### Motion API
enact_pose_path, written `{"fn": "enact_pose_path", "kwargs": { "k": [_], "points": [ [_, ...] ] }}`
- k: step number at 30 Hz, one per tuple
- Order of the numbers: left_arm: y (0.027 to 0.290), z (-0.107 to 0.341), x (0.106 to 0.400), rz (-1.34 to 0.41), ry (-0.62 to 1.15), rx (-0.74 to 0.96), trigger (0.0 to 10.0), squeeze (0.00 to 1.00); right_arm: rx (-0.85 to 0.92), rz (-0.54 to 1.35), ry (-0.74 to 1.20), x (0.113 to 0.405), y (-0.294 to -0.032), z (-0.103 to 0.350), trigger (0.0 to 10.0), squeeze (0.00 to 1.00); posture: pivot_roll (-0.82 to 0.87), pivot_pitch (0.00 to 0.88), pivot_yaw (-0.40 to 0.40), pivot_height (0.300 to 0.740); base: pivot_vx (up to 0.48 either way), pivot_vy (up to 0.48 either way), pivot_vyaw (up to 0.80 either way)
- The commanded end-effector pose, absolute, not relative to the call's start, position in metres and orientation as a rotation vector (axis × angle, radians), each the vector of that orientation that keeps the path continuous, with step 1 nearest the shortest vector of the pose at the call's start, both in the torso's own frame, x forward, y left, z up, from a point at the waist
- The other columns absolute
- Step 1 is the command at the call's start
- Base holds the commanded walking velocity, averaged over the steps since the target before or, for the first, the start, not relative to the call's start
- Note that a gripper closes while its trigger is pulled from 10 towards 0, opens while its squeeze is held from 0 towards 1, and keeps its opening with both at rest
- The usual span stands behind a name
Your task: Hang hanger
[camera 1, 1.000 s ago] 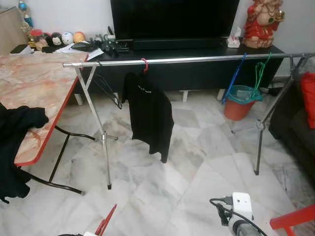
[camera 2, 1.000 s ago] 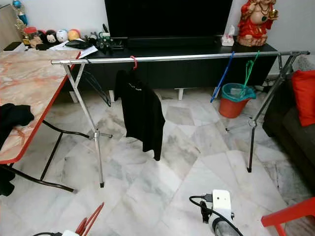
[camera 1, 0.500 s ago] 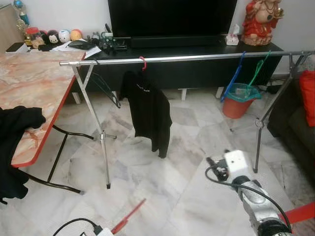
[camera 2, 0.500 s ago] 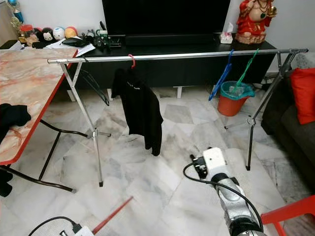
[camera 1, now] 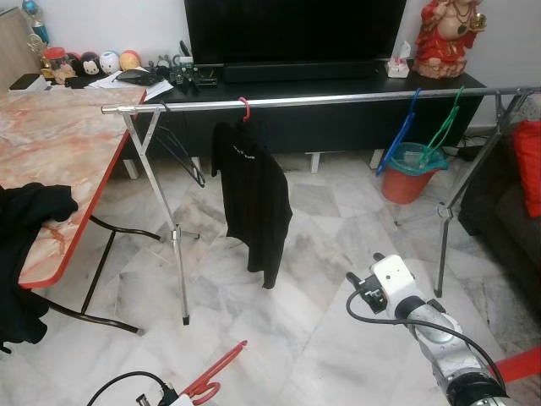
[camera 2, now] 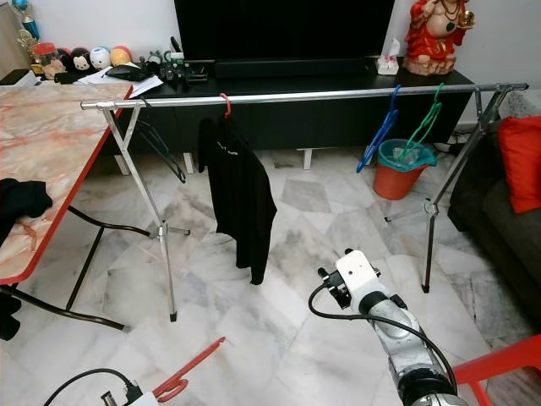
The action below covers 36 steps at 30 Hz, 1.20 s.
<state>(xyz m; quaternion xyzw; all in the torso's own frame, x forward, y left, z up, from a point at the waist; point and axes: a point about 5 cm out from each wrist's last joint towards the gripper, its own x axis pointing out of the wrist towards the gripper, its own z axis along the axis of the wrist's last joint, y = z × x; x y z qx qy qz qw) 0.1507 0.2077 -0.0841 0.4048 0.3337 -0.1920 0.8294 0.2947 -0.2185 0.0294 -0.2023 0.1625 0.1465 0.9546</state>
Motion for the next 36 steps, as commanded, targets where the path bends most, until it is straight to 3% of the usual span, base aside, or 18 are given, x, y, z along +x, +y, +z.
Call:
{"fn": "enact_pose_path", "kwargs": {
  "k": [1, 7, 8, 10, 12, 18, 21, 23, 24, 28, 29, 30, 31, 34, 36],
  "points": [
    [0.216, -0.086, 0.146, -0.321, 0.754, 0.85, 10.0, 0.0, -0.412, 0.284, 0.338, 0.293, -0.219, 0.028, 10.0, 0.0, -0.12, 0.0, 0.0, 0.74, 0.0, 0.0, 0.0],
    [0.225, -0.087, 0.141, -0.17, 0.804, 0.821, 10.0, 0.0, -0.409, 0.198, 0.38, 0.291, -0.223, 0.022, 10.0, 0.0, -0.11, 0.0, -0.003, 0.74, 0.0, 0.0, 0.0],
    [0.221, -0.057, 0.213, -0.124, 0.694, 0.789, 10.0, 0.0, -0.4, 0.15, 0.399, 0.29, -0.226, 0.02, 10.0, 0.0, -0.11, 0.0, -0.003, 0.74, 0.0, 0.0, 0.0],
    [0.218, -0.031, 0.255, -0.086, 0.641, 0.757, 10.0, 0.0, -0.379, 0.11, 0.405, 0.289, -0.229, 0.019, 10.0, 0.0, -0.11, 0.0, -0.004, 0.74, 0.0, 0.0, 0.0],
    [0.224, -0.017, 0.273, 0.006, 0.65, 0.702, 10.0, 0.0, -0.295, -0.008, 0.427, 0.285, -0.237, 0.015, 10.0, 0.0, -0.11, 0.0, -0.006, 0.74, 0.0, 0.0, 0.0],
    [0.24, -0.018, 0.266, 0.091, 0.683, 0.617, 10.0, 0.0, -0.177, -0.138, 0.467, 0.273, -0.247, 0.005, 10.0, 0.0, -0.11, 0.0, -0.011, 0.74, 0.0, 0.0, 0.0],
    [0.239, -0.016, 0.269, 0.04, 0.653, 0.588, 10.0, 0.0, -0.173, -0.122, 0.478, 0.269, -0.244, 0.001, 10.0, 0.0, -0.11, 0.0, -0.012, 0.74, 0.0, 0.0, 0.0],
    [0.231, -0.015, 0.272, -0.048, 0.633, 0.545, 10.0, 0.0, -0.181, -0.091, 0.474, 0.269, -0.24, 0.0, 10.0, 0.0, -0.11, 0.0, -0.011, 0.74, 0.0, 0.0, 0.0],
    [0.222, -0.013, 0.274, -0.177, 0.613, 0.531, 10.0, 0.0, -0.215, -0.042, 0.47, 0.272, -0.237, 0.002, 10.0, 0.0, -0.11, 0.0, -0.011, 0.74, 0.0, 0.0, 0.0],
    [0.212, -0.011, 0.276, -0.305, 0.595, 0.54, 10.0, 0.0, -0.253, 0.033, 0.463, 0.277, -0.234, 0.007, 10.0, 0.0, -0.11, 0.0, -0.011, 0.74, 0.0, 0.0, 0.0],
    [0.2, -0.008, 0.278, -0.459, 0.564, 0.547, 10.0, 0.0, -0.281, 0.194, 0.473, 0.281, -0.225, 0.012, 10.0, 0.0, -0.11, 0.0, -0.011, 0.74, 0.0, 0.0, 0.0],
    [0.2, -0.008, 0.278, -0.459, 0.564, 0.547, 10.0, 0.0, -0.281, 0.194, 0.473, 0.281, -0.225, 0.012, 10.0, 0.0, -0.11, 0.0, -0.011, 0.74, 0.0, 0.0, 0.0],
    [0.189, -0.003, 0.282, -0.581, 0.531, 0.548, 10.0, 0.0, -0.338, 0.411, 0.478, 0.282, -0.213, 0.016, 10.0, 0.0, -0.12, 0.0, -0.01, 0.74, 0.0, 0.0, 0.0],
    [0.184, 0.0, 0.284, -0.633, 0.515, 0.542, 10.0, 0.0, -0.359, 0.515, 0.481, 0.28, -0.207, 0.019, 10.0, 0.0, -0.12, 0.0, -0.011, 0.74, 0.0, 0.0, 0.0],
    [0.175, 0.009, 0.289, -0.747, 0.5, 0.521, 10.0, 0.0, -0.361, 0.729, 0.459, 0.275, -0.199, 0.031, 10.0, 0.0, -0.12, 0.0, -0.011, 0.74, 0.0, 0.0, 0.0]
  ]
}}
